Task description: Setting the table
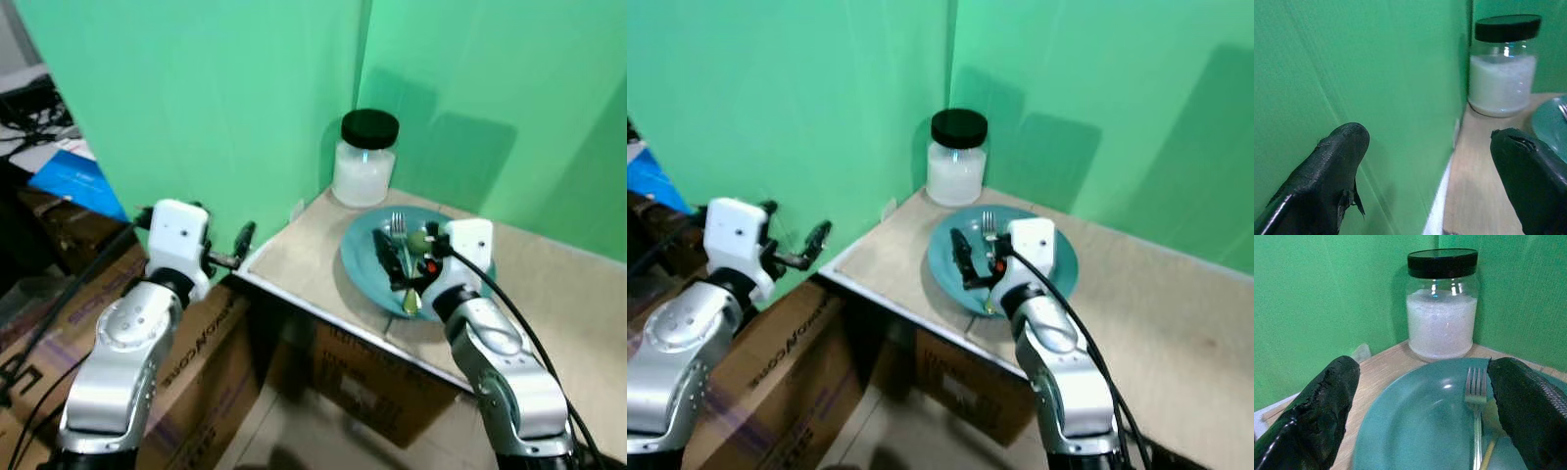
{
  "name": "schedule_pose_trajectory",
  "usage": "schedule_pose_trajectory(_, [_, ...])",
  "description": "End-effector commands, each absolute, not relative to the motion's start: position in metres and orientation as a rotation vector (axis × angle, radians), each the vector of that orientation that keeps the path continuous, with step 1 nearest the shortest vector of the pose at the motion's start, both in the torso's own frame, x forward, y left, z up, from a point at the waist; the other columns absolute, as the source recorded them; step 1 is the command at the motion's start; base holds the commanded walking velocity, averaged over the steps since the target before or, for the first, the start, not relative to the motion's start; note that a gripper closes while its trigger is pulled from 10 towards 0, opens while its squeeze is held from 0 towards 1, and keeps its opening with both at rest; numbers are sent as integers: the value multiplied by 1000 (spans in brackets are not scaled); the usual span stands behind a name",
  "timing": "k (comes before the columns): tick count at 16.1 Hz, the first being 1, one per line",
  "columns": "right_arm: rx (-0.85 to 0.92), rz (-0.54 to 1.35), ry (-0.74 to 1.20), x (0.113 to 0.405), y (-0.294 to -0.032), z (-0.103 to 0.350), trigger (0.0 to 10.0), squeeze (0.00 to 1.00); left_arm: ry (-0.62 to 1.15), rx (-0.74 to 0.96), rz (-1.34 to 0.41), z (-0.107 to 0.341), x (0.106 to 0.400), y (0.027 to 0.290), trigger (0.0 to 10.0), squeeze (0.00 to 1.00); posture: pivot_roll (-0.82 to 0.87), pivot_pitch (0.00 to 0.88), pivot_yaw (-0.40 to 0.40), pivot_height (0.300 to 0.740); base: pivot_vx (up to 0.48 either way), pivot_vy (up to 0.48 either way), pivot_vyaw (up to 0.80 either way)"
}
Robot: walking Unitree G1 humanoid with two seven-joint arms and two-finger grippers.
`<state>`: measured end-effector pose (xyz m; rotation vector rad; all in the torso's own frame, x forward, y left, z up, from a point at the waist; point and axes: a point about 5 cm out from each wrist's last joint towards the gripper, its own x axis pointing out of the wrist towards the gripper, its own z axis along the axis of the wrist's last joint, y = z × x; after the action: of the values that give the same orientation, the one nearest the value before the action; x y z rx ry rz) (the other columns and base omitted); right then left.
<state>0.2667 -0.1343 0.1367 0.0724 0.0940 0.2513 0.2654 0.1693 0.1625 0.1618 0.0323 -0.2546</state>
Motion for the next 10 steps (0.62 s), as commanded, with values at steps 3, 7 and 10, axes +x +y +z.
schedule_pose_trajectory(3, [36,240,89,268,-140,138,10000,0,11,178,-261,165,268,165,10000,0,128,0,-5,740,0,0,0])
schedule_pose_trajectory(7, [31,269,101,270,-137,138,10000,0,10,185,-264,165,269,165,10000,0,131,0,-6,740,0,-378,353])
schedule_pose_trajectory(10, [23,288,109,271,-135,137,10000,0,8,191,-261,165,269,165,10000,0,137,0,-9,740,0,-480,800])
